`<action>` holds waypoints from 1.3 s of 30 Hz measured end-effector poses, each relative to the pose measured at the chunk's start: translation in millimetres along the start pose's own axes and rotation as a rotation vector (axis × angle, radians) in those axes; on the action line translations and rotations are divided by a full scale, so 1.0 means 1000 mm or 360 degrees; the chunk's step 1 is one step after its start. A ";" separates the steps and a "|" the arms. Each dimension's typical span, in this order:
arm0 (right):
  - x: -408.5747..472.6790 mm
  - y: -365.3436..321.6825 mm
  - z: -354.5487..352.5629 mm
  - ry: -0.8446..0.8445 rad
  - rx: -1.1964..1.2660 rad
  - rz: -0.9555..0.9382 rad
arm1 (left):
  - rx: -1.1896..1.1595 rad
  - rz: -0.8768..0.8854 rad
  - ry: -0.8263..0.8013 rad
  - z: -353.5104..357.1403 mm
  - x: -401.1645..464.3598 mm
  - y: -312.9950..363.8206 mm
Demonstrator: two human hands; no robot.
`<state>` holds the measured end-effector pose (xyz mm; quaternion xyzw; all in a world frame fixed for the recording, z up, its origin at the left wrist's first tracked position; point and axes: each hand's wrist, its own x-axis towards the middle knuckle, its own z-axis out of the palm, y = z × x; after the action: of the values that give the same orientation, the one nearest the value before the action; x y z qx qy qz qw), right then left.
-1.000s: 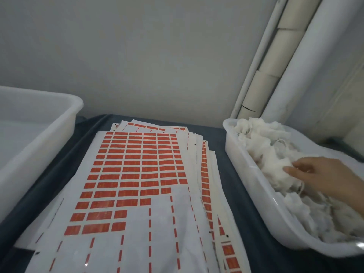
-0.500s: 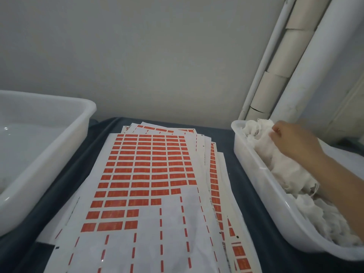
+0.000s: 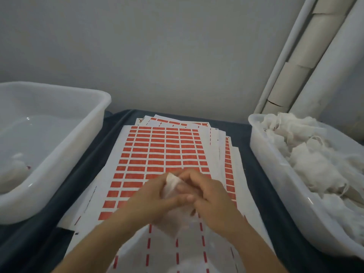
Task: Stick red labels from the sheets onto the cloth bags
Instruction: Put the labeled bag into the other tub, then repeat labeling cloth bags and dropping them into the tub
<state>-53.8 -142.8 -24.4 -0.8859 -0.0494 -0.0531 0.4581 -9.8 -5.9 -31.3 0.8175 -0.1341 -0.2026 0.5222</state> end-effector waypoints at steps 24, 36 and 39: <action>-0.003 0.030 -0.018 0.0101 0.1256 0.0368 | -0.0456 0.0224 0.0234 0.004 0.013 -0.024; -0.004 0.020 -0.007 0.0094 0.1080 0.0154 | -0.0524 0.0088 0.0059 0.016 0.001 -0.024; -0.008 0.018 -0.002 -0.0324 0.0833 0.0025 | -0.0851 -0.0186 -0.0074 0.015 0.007 -0.020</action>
<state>-59.2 -155.2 -38.8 -0.7385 -0.1003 0.0543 0.6645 -10.6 -12.6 -56.0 0.6521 -0.0405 -0.2793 0.7037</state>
